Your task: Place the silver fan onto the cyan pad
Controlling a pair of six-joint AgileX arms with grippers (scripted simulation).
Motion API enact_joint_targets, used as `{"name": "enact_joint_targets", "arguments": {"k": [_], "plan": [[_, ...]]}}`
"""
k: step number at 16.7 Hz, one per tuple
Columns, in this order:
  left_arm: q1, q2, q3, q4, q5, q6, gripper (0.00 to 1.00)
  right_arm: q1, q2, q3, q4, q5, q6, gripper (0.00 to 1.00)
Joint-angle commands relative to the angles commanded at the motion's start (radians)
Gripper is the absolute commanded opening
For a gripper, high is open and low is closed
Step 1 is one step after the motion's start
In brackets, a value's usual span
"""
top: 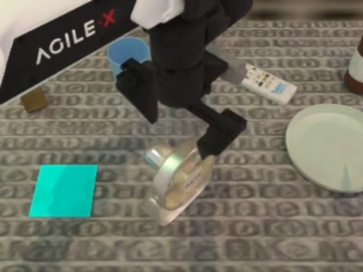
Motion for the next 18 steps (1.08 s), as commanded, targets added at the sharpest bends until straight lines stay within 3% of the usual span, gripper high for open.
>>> {"name": "enact_joint_targets", "arguments": {"k": [6,11,18], "plan": [[-0.001,-0.013,-0.183,0.166,0.0,0.0,1.0,0.0,0.0,0.0,0.0,0.0,0.0,1.0],[-0.001,-0.014,-0.204,0.188,0.0,0.0,1.0,0.0,0.0,0.0,0.0,0.0,0.0,1.0],[-0.001,-0.014,-0.204,0.188,0.0,0.0,0.47,0.0,0.0,0.0,0.0,0.0,0.0,1.0]]}}
